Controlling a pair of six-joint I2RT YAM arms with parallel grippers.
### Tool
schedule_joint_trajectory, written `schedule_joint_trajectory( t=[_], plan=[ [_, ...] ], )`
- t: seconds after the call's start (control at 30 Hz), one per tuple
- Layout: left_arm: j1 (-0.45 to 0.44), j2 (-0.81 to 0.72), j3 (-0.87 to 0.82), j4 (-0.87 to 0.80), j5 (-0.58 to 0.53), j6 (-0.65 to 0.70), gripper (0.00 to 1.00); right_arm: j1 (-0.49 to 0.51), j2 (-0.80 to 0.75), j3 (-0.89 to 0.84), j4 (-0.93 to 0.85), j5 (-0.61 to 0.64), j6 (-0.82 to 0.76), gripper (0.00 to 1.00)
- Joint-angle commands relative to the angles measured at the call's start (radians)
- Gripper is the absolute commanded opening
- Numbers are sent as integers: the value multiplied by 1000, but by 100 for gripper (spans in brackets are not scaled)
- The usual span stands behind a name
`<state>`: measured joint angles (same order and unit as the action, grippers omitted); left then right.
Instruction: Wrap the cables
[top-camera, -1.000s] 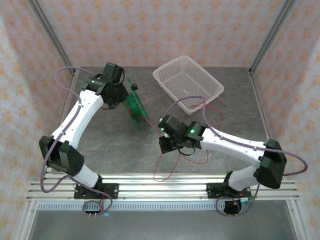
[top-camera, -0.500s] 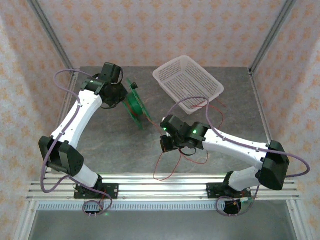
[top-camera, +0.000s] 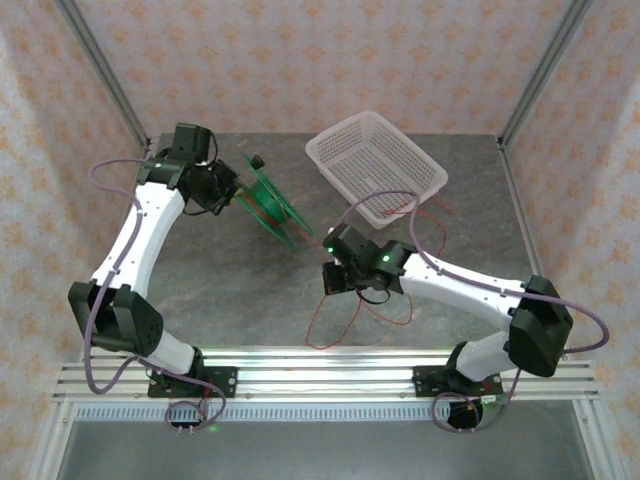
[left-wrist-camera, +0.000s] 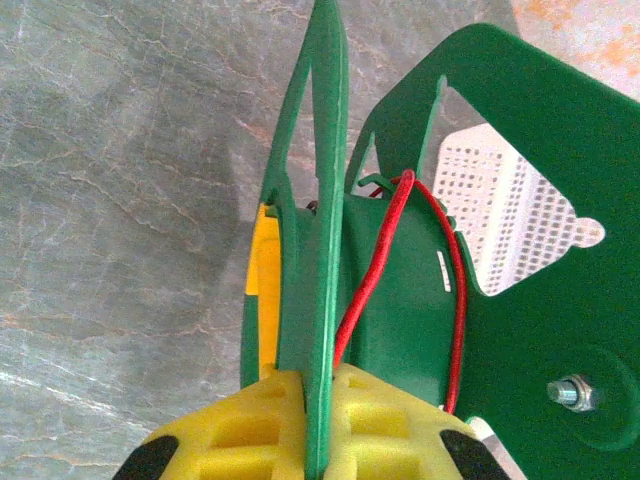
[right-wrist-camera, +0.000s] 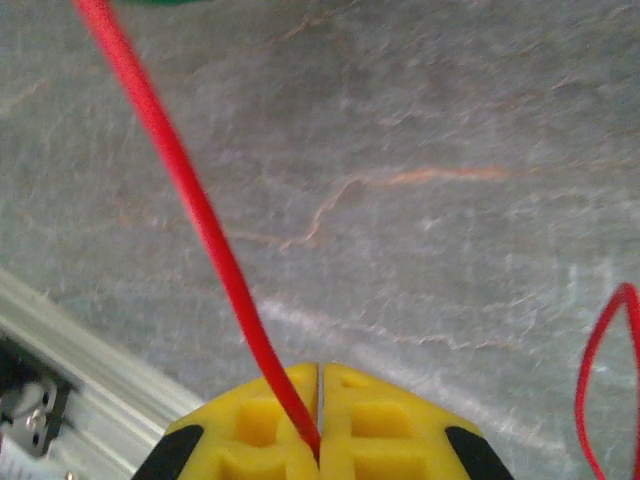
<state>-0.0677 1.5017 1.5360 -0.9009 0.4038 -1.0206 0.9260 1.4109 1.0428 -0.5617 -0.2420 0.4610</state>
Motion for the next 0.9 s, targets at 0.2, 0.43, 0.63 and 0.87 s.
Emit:
schedule_joint_trajectory(
  t=[0.2,0.43,0.63,0.87],
  plan=[
    [124,-103,49,322,236,-89,0,-78,36,-48,-35,97,-114,0],
    [141,-95,29,505,479,-187,0,-174,122,-53,153,170,-249,0],
    [141,-106,34,568,544,-236,0,-234,191,18,194,149,-288,3],
    [140,-96,133,349,465,-47,0,-234,113,85,169,53,-260,42]
  ],
)
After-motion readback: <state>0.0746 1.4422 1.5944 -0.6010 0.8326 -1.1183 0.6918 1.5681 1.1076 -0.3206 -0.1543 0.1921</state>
